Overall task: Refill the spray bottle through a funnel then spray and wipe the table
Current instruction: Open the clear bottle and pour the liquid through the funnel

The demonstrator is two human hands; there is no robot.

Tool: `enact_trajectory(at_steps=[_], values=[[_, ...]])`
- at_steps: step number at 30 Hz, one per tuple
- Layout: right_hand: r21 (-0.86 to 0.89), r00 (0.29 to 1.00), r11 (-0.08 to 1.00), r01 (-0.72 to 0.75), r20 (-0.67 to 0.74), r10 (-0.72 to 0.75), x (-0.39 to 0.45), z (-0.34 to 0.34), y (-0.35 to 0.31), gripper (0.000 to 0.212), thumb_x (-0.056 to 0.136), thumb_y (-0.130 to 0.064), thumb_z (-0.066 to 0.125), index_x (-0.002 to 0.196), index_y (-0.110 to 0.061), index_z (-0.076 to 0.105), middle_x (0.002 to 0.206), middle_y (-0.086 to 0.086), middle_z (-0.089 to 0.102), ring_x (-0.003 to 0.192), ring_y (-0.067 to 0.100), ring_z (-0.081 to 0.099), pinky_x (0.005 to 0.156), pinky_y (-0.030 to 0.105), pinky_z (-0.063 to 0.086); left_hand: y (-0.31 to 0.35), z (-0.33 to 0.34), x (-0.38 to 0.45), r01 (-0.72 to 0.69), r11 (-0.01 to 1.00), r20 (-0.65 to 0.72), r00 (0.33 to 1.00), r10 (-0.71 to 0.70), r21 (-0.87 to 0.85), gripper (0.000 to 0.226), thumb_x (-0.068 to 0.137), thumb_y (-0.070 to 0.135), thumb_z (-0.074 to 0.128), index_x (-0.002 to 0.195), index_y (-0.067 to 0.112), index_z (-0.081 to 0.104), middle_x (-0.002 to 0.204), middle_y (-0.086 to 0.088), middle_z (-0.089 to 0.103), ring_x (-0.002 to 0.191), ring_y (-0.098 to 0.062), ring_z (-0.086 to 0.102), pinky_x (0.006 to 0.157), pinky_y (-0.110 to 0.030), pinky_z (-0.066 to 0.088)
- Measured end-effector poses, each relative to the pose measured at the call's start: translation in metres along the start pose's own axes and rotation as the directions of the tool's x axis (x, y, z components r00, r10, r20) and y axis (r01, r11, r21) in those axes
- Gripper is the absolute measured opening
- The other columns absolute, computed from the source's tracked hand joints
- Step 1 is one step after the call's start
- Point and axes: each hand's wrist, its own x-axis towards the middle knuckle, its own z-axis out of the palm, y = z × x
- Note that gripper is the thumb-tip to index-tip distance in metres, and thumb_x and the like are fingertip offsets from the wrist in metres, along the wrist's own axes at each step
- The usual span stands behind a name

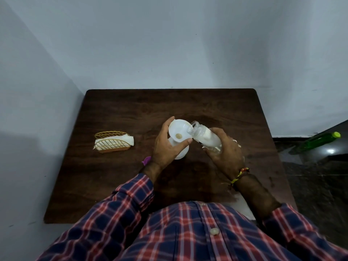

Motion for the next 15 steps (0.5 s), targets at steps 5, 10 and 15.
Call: enact_trajectory(at_steps=[5,10,15], values=[[-0.110,0.999,0.994,-0.021,0.025,0.023,0.0053,-0.0024,0.0006,0.058,0.077,-0.037,0.079,0.129,-0.028,0.055,0.115,0.000,0.066,0.100,0.025,0.064,0.081,0.043,0.054,-0.0001,-0.0020,-0.0011,-0.003,1.000,-0.005,1.000,0.003,-0.011,0.094,0.068,0.041,0.088,0.146,0.026,0.038,0.140,0.011,0.051,0.125,-0.002,0.048,0.099,-0.020,0.047],[-0.187,0.999,0.982,0.002,0.043,0.006,0.0071,-0.0035,0.0003,0.062,0.074,-0.034,0.080,0.130,-0.031,0.053,0.115,-0.001,0.066,0.101,0.026,0.063,0.083,0.044,0.053,-0.0030,-0.0058,-0.0029,-0.003,1.000,0.002,1.000,0.003,-0.019,0.096,0.066,0.043,0.089,0.146,0.028,0.037,0.141,0.011,0.050,0.127,-0.005,0.048,0.102,-0.031,0.049],[-0.292,0.999,0.955,0.049,0.035,-0.041,0.0086,-0.0080,-0.0043,0.066,0.072,-0.029,0.082,0.131,-0.032,0.052,0.116,-0.001,0.065,0.103,0.028,0.062,0.084,0.045,0.053,-0.0041,-0.0050,-0.0045,-0.002,1.000,0.004,1.000,0.002,-0.006,0.098,0.067,0.045,0.087,0.148,0.028,0.035,0.144,0.011,0.048,0.128,-0.001,0.045,0.102,-0.024,0.045]])
